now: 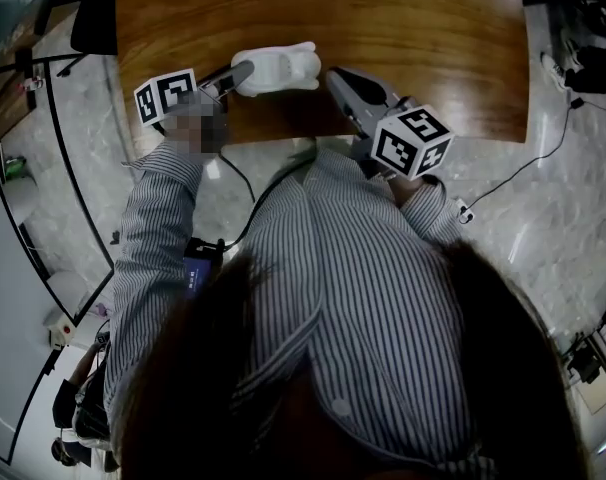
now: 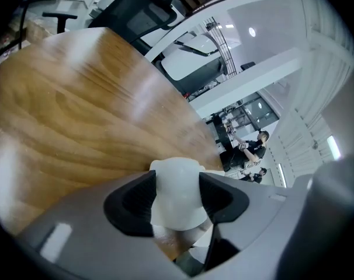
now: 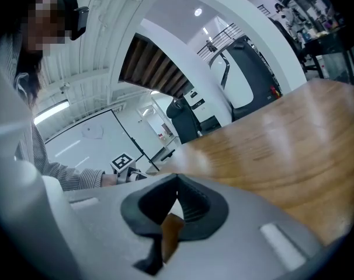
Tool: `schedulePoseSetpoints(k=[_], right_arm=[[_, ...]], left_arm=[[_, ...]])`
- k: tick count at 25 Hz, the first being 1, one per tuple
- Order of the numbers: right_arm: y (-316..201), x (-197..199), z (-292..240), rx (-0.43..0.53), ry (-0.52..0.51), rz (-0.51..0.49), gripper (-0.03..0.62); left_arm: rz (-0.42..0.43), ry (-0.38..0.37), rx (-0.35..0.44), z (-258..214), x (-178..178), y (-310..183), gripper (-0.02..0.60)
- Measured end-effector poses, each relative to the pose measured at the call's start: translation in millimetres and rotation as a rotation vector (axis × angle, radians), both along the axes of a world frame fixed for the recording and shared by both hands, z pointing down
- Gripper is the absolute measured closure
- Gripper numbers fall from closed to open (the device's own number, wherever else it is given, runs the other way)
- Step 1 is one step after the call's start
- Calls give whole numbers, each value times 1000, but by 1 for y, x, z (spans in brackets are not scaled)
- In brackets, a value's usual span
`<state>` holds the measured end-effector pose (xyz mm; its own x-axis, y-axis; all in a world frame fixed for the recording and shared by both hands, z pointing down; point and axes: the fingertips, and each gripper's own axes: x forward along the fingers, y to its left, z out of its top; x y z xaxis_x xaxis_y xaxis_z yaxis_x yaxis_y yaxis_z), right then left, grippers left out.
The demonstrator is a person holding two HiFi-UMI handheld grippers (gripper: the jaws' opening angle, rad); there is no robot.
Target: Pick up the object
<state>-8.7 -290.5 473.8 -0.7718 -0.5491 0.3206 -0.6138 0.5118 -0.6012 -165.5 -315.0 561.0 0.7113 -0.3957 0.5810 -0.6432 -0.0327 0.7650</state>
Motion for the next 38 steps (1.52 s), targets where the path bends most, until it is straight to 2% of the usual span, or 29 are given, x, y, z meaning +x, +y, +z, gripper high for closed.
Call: schedulePoseSetpoints(k=[6, 10, 14, 18, 23, 29, 33, 38], right_arm=[[1, 7, -16, 56, 2, 6, 592], [-4, 8, -32, 118, 1, 4, 592], [-7, 0, -47, 153, 0, 10, 592], [-11, -14, -59, 147, -52, 8, 592], [-10, -33, -67, 151, -89, -44, 592], [-13, -37, -72, 160, -111, -44, 592], [-6, -35, -69, 157, -90, -66, 592], [-5, -27, -68, 150, -58, -94, 592]], left_arm=[[-190, 170, 91, -33, 2, 1, 359], [-355, 316, 208, -66, -1, -1, 360], [-488, 498, 340, -107, -10, 5, 364], [-573, 570, 473, -139, -14, 13, 365], [-689, 706, 542, -159, -23, 30, 368], [-748, 723, 554, -161, -32, 40, 371], [-766, 731, 537, -155, -26, 46, 373], [-779, 707, 511, -151, -14, 42, 374]])
